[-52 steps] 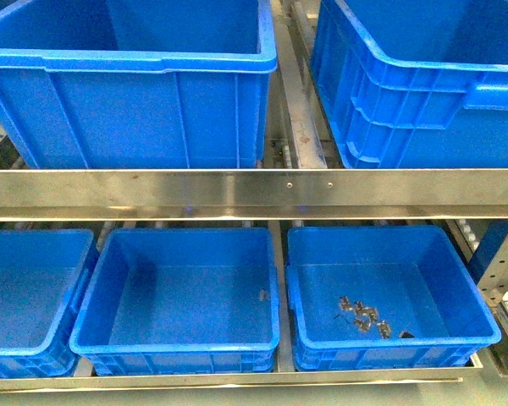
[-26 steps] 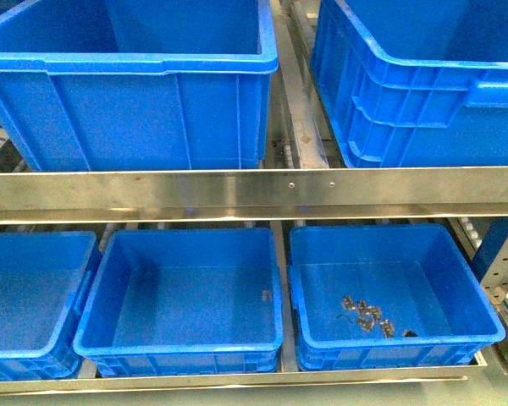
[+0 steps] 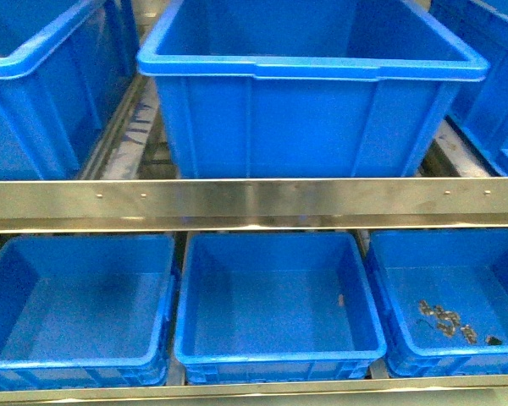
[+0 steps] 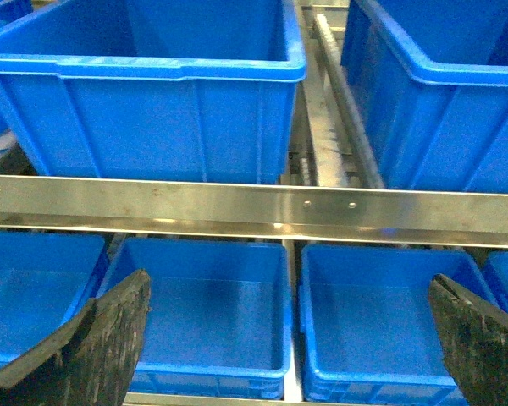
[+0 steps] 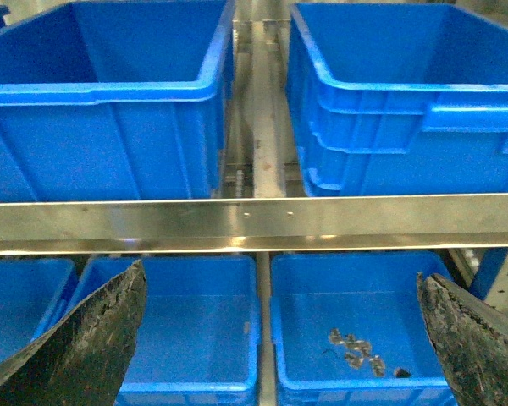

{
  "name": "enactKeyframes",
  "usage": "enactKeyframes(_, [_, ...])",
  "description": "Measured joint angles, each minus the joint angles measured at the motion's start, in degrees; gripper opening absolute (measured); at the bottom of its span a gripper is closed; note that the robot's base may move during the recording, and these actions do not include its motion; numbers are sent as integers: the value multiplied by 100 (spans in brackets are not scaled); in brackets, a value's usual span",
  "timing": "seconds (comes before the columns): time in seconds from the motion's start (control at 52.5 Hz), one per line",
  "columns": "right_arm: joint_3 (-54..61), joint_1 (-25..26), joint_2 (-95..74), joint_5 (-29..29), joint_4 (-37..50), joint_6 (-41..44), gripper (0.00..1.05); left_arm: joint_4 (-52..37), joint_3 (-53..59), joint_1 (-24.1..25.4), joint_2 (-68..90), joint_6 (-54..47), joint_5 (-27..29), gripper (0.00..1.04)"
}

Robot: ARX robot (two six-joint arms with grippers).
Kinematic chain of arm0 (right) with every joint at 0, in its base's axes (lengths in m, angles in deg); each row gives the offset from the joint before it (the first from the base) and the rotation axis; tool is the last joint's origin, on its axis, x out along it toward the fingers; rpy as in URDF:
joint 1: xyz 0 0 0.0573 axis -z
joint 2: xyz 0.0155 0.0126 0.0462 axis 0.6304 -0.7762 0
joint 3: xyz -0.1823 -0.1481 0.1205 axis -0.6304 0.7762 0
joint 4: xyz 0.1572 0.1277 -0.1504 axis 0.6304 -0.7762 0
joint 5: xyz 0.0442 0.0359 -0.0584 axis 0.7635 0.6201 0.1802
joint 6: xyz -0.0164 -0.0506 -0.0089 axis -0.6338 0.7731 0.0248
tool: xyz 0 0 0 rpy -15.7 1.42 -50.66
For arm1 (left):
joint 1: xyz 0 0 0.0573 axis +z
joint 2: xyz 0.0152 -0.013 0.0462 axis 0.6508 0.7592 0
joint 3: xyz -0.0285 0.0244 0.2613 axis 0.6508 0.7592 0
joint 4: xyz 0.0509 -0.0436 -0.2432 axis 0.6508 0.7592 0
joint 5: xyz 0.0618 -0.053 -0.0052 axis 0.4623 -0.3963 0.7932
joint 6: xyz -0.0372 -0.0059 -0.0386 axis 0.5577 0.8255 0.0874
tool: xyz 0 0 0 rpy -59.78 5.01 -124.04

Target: Pick red and yellow buttons and place in box

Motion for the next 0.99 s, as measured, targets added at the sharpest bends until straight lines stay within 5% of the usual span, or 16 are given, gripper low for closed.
enactKeyframes(0.991, [4,13,2,26,2,7,97,2,0,-4,0,0,7,97])
